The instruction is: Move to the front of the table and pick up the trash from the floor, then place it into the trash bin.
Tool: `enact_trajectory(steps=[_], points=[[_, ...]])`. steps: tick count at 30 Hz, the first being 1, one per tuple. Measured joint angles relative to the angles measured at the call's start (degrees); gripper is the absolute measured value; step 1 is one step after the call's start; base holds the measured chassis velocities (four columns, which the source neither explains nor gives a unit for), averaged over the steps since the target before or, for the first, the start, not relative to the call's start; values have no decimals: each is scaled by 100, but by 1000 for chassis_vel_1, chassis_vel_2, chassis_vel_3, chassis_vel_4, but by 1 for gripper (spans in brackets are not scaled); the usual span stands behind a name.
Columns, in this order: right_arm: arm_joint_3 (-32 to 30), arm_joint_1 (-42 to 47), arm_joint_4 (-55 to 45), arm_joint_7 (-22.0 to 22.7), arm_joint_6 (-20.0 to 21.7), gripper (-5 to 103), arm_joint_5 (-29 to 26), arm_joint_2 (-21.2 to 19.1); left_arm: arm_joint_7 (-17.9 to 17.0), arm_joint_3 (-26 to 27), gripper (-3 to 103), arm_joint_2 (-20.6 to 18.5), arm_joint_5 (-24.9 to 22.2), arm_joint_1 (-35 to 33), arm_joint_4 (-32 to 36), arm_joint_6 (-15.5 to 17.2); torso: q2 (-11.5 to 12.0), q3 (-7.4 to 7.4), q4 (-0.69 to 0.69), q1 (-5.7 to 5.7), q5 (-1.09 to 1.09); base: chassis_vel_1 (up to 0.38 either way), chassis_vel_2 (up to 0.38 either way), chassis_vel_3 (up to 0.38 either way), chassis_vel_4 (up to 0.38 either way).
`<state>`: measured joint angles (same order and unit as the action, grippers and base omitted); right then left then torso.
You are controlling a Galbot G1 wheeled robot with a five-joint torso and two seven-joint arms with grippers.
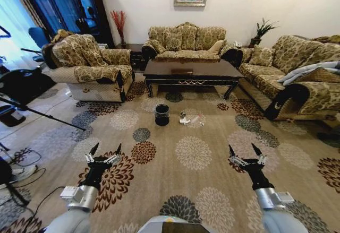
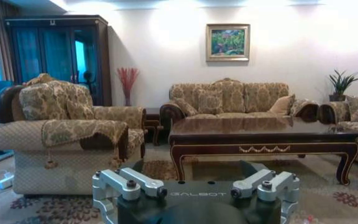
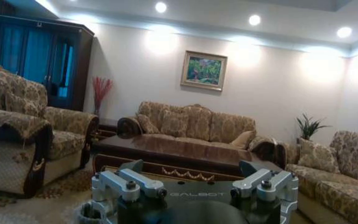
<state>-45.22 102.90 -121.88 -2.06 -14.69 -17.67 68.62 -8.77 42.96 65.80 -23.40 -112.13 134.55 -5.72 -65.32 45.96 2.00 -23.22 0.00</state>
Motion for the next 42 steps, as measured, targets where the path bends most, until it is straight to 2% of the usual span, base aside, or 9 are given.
enact_trajectory(steps=[35,36,37,38,40,42], points=[[-9,-18,45,31,-8,100,-37,14,2,-5,100,7,2,25,-6,10,0,0,1,0,0,0,0,0,0],[-47,-77,171,138,-46,100,-166,62,10,-25,100,33,26,112,-65,62,0,0,2,0,1,0,0,0,0],[-166,-216,501,431,-133,100,-481,185,39,-69,102,98,85,317,-190,191,0,0,2,1,-1,0,0,0,0],[-166,-216,501,431,-133,100,-481,185,39,-69,102,98,85,317,-190,191,0,0,2,1,-1,0,0,0,0],[-279,-410,934,878,-270,100,-875,380,115,-175,100,241,232,794,-491,495,0,0,-3,0,2,0,0,0,0],[-261,-446,964,1006,-257,100,-882,421,147,-220,100,298,293,981,-608,618,0,1,-2,0,2,0,0,0,0]])
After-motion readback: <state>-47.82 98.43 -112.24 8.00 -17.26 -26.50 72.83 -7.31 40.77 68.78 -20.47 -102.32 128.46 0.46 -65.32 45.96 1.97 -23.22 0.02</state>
